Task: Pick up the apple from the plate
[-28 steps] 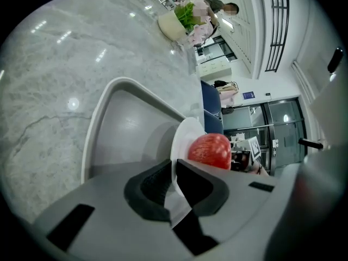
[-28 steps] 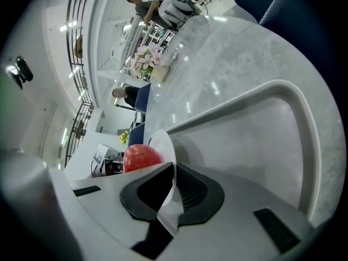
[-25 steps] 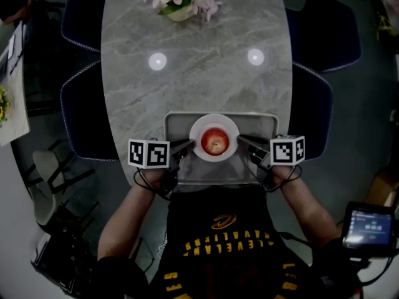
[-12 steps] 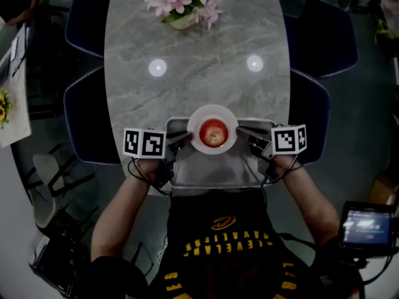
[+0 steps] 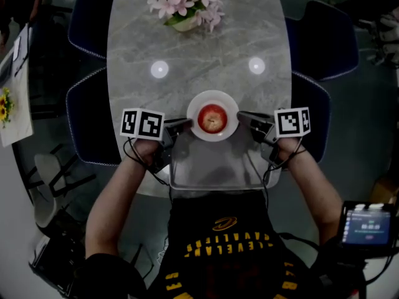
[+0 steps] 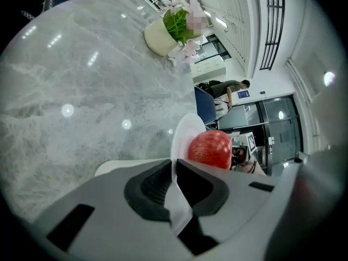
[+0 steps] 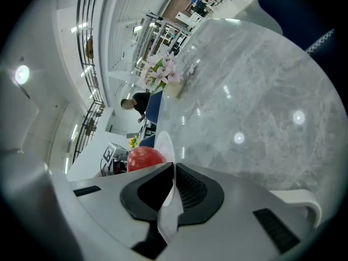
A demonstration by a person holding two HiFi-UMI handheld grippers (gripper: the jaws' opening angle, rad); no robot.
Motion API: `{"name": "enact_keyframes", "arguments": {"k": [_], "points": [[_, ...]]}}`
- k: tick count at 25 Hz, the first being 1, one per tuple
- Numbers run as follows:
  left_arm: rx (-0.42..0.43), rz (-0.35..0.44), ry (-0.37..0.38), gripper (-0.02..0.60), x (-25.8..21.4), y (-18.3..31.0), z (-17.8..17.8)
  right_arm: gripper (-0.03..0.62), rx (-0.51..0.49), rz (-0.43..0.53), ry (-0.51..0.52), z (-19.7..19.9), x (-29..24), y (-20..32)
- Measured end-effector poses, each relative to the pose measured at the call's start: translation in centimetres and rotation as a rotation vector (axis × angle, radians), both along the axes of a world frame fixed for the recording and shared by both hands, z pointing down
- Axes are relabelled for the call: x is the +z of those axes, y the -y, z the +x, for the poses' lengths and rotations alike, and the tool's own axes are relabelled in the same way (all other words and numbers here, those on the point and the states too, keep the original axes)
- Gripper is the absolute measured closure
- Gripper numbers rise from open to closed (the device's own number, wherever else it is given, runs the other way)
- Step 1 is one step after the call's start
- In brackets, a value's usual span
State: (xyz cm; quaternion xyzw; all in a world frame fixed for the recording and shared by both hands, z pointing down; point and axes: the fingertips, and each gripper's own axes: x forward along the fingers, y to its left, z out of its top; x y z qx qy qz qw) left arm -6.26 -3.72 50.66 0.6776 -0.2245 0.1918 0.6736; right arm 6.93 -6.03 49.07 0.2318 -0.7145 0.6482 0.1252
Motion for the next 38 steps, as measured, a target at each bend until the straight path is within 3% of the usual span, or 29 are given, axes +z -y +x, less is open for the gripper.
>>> {"name": "enact_keyframes", "arguments": {"k": [8,16,38], "points": [[-0.01,0.013,0.021,0.549,2.5,6.4,-0.3,0.566,0.0,0.014,0.033,-0.3,2.6,6.4],[0.029,0.019,0.023,0.549,1.0,6.1,0.2,0.566,0.039,-0.035,-0.055,1.1,2.0,5.8],[0.058,-0.008,0.084,0.549,3.7,8.0,-0.4,0.566,0.005,-0.07,-0.09,0.6,5.4,7.1]]}}
